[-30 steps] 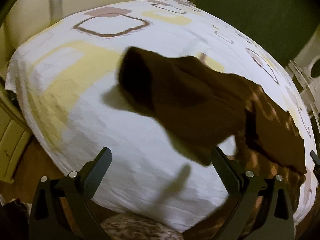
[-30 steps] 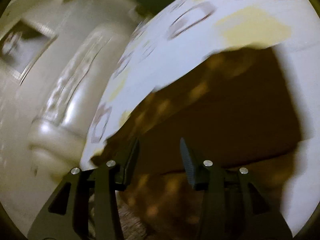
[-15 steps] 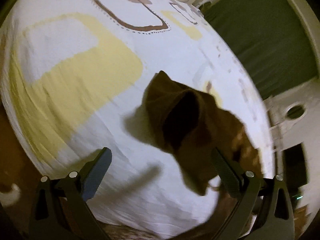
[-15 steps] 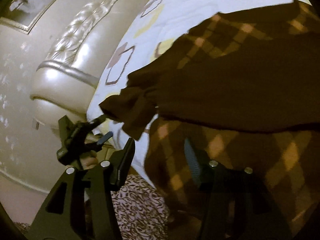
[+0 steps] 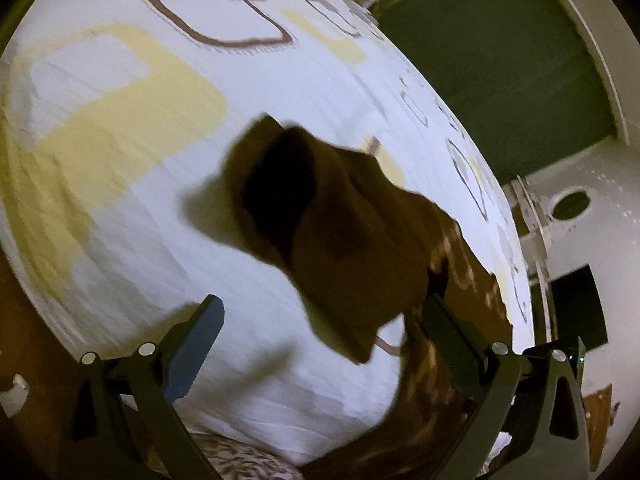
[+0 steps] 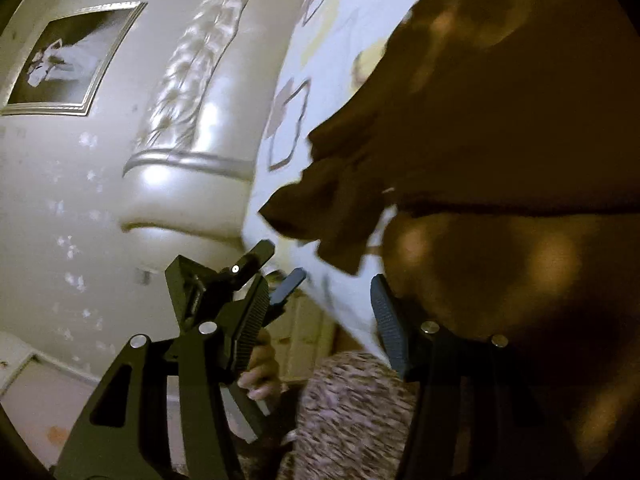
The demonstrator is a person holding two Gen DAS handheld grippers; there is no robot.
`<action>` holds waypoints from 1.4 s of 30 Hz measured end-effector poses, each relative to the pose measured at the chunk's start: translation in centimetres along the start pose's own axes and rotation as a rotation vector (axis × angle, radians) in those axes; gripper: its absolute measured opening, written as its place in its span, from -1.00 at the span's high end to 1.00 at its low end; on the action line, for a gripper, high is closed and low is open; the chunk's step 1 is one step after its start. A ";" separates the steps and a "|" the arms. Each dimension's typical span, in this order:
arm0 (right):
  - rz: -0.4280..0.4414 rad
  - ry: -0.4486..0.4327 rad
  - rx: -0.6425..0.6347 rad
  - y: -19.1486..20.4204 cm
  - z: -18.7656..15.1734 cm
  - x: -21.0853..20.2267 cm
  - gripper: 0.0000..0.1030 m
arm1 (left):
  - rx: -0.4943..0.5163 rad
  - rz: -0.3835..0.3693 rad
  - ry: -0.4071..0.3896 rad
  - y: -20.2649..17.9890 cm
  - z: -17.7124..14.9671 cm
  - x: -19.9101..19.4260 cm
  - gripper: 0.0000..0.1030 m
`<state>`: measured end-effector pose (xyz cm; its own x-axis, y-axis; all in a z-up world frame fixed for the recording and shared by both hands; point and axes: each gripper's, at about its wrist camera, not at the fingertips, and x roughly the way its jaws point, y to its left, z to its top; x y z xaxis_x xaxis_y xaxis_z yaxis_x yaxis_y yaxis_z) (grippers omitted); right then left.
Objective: Fold small clothes
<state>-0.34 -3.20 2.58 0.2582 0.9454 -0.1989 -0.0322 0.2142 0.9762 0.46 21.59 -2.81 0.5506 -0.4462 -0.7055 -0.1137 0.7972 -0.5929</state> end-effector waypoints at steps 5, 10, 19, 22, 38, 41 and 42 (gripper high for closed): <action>-0.057 0.063 0.038 -0.1 0.4 6.0 -0.01 | -0.027 0.028 -0.023 1.6 0.5 -0.9 -0.92; -0.090 -0.005 0.100 -0.4 0.9 7.7 0.00 | -0.048 0.031 -0.029 2.8 0.3 -0.8 -0.92; -0.223 -0.069 0.136 0.3 -0.1 7.2 0.11 | -0.063 0.001 -0.027 3.4 -0.1 -0.8 -0.92; -0.274 -0.075 0.131 0.2 -0.1 7.9 0.09 | -0.063 0.003 -0.027 3.4 -0.1 -0.7 -0.92; -0.266 -0.085 0.096 0.2 -0.5 9.4 0.80 | -0.083 -0.014 -0.026 3.3 -0.2 -0.7 -0.92; -0.226 -0.067 0.071 1.3 -0.5 9.3 0.82 | -0.083 -0.005 -0.027 3.3 -0.3 -0.6 -0.92; -0.217 -0.065 0.056 2.0 -0.4 9.2 0.82 | -0.082 -0.001 -0.027 3.3 -0.3 -0.6 -0.92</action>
<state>1.59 6.01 2.63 0.3149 0.8607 -0.4001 0.0837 0.3947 0.9150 -0.52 24.34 -4.43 0.5730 -0.4348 -0.6947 -0.1796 0.7604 -0.6241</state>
